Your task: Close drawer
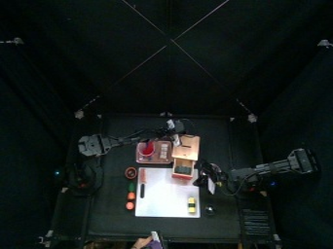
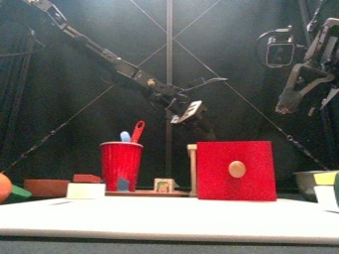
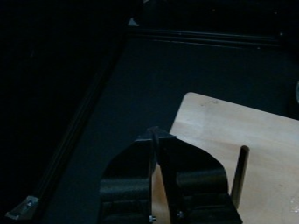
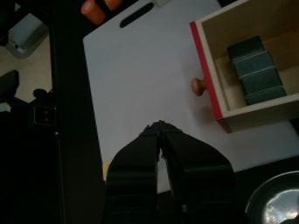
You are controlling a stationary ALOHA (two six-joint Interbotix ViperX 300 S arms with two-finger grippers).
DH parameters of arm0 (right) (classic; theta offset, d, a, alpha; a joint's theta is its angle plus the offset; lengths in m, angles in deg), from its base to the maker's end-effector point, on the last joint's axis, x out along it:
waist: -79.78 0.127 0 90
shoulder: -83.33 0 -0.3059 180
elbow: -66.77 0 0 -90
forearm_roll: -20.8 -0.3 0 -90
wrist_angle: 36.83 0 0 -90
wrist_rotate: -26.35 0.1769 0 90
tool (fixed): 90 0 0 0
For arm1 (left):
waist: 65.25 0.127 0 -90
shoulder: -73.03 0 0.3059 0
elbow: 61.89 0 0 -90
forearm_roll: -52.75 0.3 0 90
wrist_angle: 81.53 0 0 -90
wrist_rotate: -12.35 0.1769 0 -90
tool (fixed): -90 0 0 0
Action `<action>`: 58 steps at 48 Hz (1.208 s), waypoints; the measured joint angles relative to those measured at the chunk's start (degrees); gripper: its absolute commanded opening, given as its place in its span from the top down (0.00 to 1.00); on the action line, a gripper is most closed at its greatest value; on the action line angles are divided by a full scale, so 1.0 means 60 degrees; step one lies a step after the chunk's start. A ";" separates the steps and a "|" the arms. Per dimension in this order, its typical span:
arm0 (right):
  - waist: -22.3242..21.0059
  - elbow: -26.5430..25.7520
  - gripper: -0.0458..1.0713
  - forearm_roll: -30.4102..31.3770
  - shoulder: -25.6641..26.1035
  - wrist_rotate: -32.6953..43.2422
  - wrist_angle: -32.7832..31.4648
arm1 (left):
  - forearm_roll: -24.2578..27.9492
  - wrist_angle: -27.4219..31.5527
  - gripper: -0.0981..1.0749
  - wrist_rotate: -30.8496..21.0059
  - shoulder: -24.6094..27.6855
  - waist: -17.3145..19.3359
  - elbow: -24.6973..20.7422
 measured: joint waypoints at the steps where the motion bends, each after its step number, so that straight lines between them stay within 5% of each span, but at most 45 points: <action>1: 0.0029 -0.0029 0.61 -0.0015 -0.0073 0.0000 0.0000 | 0.0029 0.0103 0.53 0.0000 0.0044 0.0029 -0.0088; 16: 0.0293 -0.0718 0.63 -0.0396 -0.1377 0.0000 -0.0059 | 0.0410 0.1113 0.53 0.0000 0.0659 0.0176 -0.0791; 34: 0.0293 -0.1494 0.79 -0.0396 -0.2666 0.0015 -0.0264 | 0.0439 0.1289 0.53 0.0015 0.0674 0.0352 -0.0835; 58: 0.0059 -0.2417 0.79 -0.0161 -0.4175 -0.0015 -0.0937 | 0.0439 0.1963 0.53 0.0015 0.0791 0.0352 -0.0850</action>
